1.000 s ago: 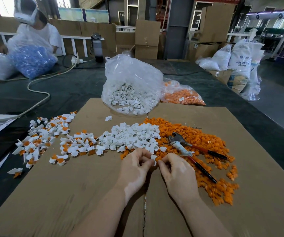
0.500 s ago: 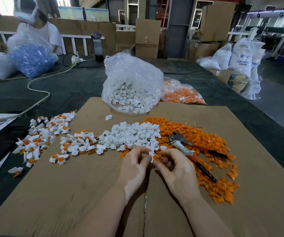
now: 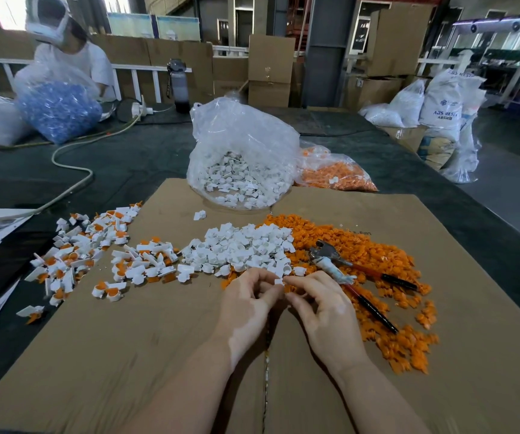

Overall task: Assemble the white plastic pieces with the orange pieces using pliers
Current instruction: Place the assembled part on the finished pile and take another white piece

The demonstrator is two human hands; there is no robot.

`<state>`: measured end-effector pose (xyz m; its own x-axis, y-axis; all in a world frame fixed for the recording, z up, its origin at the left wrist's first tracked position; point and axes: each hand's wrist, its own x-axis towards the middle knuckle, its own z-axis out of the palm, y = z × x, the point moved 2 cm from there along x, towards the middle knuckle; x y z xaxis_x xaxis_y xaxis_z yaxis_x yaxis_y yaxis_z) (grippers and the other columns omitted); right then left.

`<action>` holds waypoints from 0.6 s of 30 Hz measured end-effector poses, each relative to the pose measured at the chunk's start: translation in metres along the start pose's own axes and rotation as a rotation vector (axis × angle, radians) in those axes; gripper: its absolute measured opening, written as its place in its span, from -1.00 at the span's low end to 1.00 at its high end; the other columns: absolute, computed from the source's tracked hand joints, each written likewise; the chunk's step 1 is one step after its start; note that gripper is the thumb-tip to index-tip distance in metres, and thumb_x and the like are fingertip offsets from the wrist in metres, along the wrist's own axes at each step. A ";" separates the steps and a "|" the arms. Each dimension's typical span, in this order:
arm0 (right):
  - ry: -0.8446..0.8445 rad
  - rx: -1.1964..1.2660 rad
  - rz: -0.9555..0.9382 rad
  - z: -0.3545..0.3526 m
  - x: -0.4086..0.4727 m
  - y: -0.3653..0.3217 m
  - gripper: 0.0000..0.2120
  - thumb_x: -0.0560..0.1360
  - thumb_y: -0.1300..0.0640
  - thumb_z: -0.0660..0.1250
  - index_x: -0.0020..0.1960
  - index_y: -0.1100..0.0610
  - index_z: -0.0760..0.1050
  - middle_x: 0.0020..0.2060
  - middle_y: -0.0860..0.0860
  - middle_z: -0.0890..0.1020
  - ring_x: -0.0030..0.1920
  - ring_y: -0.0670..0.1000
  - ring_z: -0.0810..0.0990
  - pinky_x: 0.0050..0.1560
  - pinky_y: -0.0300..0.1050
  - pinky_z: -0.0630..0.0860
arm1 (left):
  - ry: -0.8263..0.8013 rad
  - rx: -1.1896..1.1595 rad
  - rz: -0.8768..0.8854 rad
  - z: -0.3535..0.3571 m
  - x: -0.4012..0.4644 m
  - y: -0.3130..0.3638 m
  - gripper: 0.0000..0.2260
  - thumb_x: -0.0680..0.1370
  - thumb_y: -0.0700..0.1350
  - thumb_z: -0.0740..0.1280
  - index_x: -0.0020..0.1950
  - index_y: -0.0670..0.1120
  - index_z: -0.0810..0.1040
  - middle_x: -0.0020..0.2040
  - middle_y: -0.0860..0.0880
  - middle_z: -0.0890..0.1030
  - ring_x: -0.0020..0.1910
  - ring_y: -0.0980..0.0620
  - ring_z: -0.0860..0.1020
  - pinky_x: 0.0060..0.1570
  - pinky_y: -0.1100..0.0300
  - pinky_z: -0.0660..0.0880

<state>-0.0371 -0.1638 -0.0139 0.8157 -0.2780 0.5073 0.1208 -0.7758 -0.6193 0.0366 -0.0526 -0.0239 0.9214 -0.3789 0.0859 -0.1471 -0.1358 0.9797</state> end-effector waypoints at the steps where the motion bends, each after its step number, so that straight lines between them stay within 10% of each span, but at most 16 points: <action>1: 0.001 -0.001 0.000 0.000 0.000 0.000 -0.79 0.45 0.24 0.40 0.08 0.12 0.61 -0.17 -0.07 0.53 -0.10 -0.08 0.51 -0.05 -0.12 0.52 | 0.002 -0.010 0.007 0.000 0.000 0.000 -0.93 0.47 -0.21 0.40 -0.10 -0.09 0.54 -0.36 -0.03 0.51 -0.37 0.14 0.46 -0.35 0.38 0.38; 9: 0.200 -0.387 0.175 -0.019 0.008 0.008 -0.67 0.46 0.06 0.39 0.18 0.15 0.55 0.08 0.09 0.58 0.15 0.10 0.49 0.16 0.05 0.31 | 0.012 0.012 0.010 -0.001 0.003 0.000 -0.88 0.46 -0.21 0.42 -0.14 -0.06 0.50 -0.39 0.01 0.47 -0.43 0.20 0.40 -0.39 0.47 0.33; 14: -0.210 -0.667 0.656 -0.047 0.028 0.037 -0.44 0.46 -0.09 0.21 0.41 0.03 0.23 0.46 0.11 0.14 0.46 0.13 0.05 0.42 0.19 -0.11 | 0.006 0.046 0.009 -0.001 0.004 0.000 -0.90 0.47 -0.17 0.41 -0.13 -0.05 0.50 -0.40 0.02 0.48 -0.44 0.24 0.40 -0.39 0.49 0.33; 18: -0.330 -0.772 0.663 -0.051 0.034 0.042 -0.52 0.44 -0.17 0.23 0.28 0.01 0.32 0.42 0.13 0.16 0.42 0.15 0.08 0.40 0.20 -0.04 | 0.016 0.053 -0.004 -0.002 0.006 0.002 -0.91 0.47 -0.17 0.41 -0.10 -0.09 0.51 -0.38 -0.03 0.52 -0.42 0.21 0.42 -0.37 0.51 0.34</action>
<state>-0.0331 -0.2346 0.0081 0.7136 -0.6988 -0.0502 -0.6995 -0.7067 -0.1061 0.0429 -0.0533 -0.0208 0.9277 -0.3636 0.0849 -0.1615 -0.1856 0.9693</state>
